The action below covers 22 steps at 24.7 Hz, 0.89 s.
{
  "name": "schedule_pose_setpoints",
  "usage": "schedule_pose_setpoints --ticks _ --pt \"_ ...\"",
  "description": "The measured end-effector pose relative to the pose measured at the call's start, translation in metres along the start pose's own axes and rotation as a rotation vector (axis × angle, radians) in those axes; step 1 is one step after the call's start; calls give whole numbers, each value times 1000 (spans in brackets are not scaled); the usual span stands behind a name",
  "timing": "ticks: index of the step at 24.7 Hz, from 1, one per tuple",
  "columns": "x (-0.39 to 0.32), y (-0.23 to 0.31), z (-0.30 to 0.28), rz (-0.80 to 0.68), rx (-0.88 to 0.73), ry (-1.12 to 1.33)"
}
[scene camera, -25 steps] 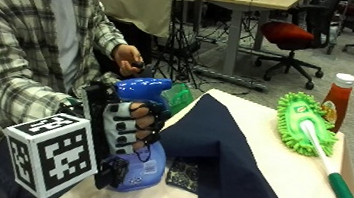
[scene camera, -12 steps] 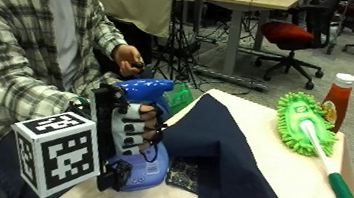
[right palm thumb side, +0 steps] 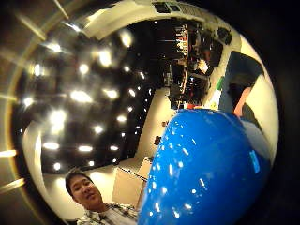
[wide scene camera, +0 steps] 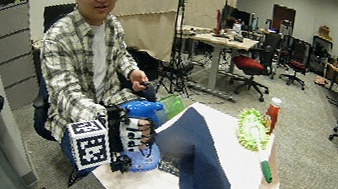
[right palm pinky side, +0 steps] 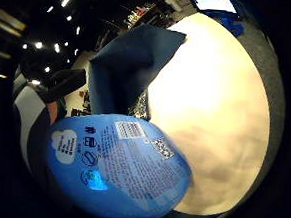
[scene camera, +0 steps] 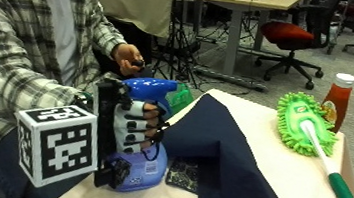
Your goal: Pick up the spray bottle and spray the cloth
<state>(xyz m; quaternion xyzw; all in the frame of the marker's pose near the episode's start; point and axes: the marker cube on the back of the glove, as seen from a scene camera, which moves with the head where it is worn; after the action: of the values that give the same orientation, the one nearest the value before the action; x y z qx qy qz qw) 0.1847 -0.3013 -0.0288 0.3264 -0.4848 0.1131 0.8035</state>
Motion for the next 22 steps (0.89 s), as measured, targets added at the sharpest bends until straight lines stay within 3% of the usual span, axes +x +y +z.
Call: schedule_pose_setpoints --ticks 13,22 --pt "-101 -20 16 -100 -202 411" --pt "-115 -37 38 -64 -329 671"
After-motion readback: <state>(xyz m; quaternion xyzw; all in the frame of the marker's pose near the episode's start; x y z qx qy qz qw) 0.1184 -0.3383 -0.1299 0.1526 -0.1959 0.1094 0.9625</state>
